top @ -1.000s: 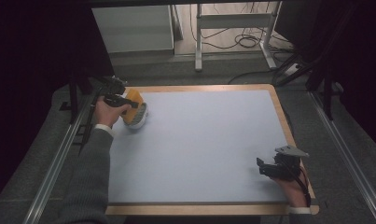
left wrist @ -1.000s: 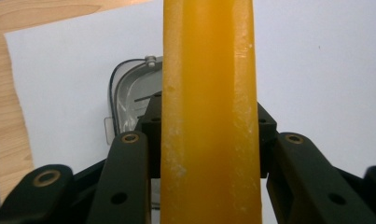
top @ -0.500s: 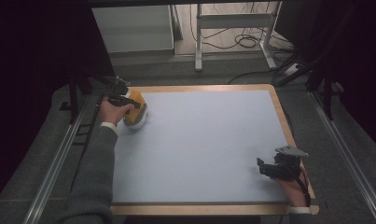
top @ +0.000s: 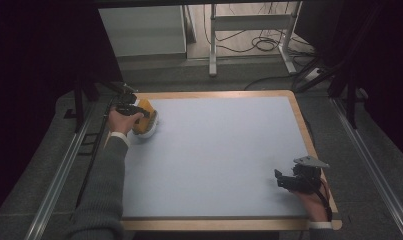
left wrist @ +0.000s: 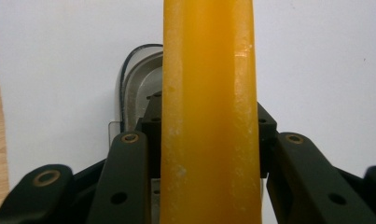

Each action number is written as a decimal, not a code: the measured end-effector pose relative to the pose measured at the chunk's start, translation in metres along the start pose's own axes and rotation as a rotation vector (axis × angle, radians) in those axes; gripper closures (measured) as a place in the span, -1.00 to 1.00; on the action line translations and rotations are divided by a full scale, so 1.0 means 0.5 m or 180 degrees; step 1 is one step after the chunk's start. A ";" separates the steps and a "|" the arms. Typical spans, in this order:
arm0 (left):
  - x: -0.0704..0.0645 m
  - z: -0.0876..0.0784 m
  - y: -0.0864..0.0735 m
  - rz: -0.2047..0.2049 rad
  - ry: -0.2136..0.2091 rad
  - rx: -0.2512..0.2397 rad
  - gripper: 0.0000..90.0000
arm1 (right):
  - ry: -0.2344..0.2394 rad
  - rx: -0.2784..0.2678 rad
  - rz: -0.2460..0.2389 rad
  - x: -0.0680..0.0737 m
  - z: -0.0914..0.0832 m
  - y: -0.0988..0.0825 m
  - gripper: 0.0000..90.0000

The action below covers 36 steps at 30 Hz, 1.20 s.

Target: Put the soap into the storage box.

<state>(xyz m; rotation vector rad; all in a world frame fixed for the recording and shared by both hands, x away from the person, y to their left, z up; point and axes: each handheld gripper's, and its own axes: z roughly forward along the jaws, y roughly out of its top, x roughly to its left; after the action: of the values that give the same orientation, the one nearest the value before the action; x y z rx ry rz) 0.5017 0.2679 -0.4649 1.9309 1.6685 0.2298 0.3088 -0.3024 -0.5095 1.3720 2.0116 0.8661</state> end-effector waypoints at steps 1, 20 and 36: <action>-0.001 0.004 0.000 -0.0010 0.0009 0.0006 0.35 | -0.0004 0.0004 -0.0007 0.000 0.000 0.000 -0.83; 0.029 -0.020 -0.005 -0.0223 0.0001 -0.0228 -0.07 | -0.0002 -0.0009 -0.0001 0.002 -0.002 0.001 -0.83; 0.010 -0.092 -0.024 0.0117 -0.0012 -0.0456 -0.52 | -0.0006 -0.0018 -0.0019 0.006 -0.004 0.004 -0.83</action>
<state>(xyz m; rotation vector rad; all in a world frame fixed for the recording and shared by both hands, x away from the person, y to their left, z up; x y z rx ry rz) 0.4706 0.2875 -0.4344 1.8549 1.5710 0.3501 0.3078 -0.2992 -0.5069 1.3627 2.0094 0.8669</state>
